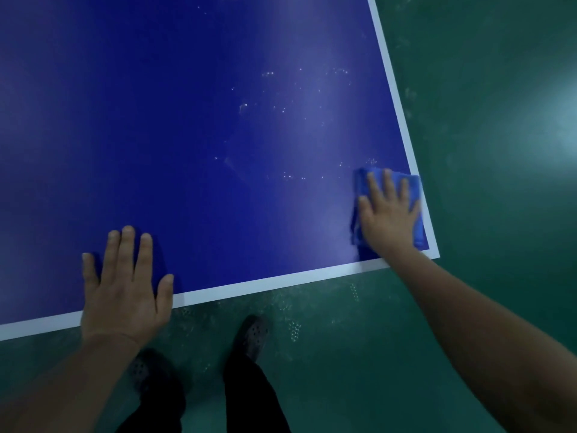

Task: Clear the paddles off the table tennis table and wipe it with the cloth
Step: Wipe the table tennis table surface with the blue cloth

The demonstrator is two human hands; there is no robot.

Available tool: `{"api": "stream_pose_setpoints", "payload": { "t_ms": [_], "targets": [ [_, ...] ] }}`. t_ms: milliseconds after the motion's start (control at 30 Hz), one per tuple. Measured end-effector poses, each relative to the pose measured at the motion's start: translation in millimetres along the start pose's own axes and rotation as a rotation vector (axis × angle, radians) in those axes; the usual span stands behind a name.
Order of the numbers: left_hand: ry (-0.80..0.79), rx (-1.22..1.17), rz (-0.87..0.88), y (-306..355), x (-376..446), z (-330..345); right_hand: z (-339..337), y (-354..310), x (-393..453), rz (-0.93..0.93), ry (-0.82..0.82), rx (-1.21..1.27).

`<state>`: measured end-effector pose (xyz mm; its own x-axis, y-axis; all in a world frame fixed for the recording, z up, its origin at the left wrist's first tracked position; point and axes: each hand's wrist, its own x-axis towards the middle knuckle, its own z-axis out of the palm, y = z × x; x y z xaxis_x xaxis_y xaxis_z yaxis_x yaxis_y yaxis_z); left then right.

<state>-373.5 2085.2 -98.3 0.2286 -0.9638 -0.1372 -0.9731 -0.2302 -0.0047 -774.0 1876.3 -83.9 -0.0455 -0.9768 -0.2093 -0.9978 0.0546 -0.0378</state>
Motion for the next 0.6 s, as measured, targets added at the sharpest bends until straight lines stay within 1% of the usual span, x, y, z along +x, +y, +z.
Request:
{"api": "stream_pose_setpoints", "payload": {
  "t_ms": [33, 67, 100, 167, 233, 300, 367, 467, 533, 600],
  "targets": [
    [0.0, -0.002, 0.002, 0.3, 0.2, -0.1, -2.9, 8.6, 1.1, 0.119, -0.008, 0.05],
    [0.004, -0.001, 0.003, 0.1, -0.3, 0.2, -0.2, 11.3, -9.5, 0.168, 0.001, 0.077],
    [0.009, -0.002, 0.006, -0.6, 0.5, 0.4, 4.7, 8.9, -28.0, 0.171, 0.011, 0.083],
    [0.011, -0.003, 0.007, -2.0, 2.0, 0.8, 14.5, 0.8, -73.1, 0.098, 0.012, 0.071],
    [0.009, 0.0, 0.005, -1.2, 1.6, 0.9, 16.8, 3.5, -90.0, 0.027, -0.046, 0.026],
    [0.018, -0.01, 0.002, 0.5, 2.1, 0.9, 8.8, 13.1, -56.6, -0.033, -0.084, -0.006],
    [0.032, -0.019, 0.0, -0.1, 2.6, 1.2, -2.0, 20.5, -6.8, -0.064, -0.068, -0.021],
    [0.05, -0.027, 0.001, 0.5, 1.1, 2.6, -12.8, 21.1, 49.6, -0.019, -0.03, 0.015],
    [0.043, -0.025, 0.001, 0.6, 1.4, 4.4, -11.2, 22.0, 43.8, 0.024, -0.017, 0.044],
    [0.034, -0.024, 0.0, -0.5, 1.5, 5.4, -3.9, 29.7, 0.8, 0.041, -0.026, 0.053]
  ]
}}
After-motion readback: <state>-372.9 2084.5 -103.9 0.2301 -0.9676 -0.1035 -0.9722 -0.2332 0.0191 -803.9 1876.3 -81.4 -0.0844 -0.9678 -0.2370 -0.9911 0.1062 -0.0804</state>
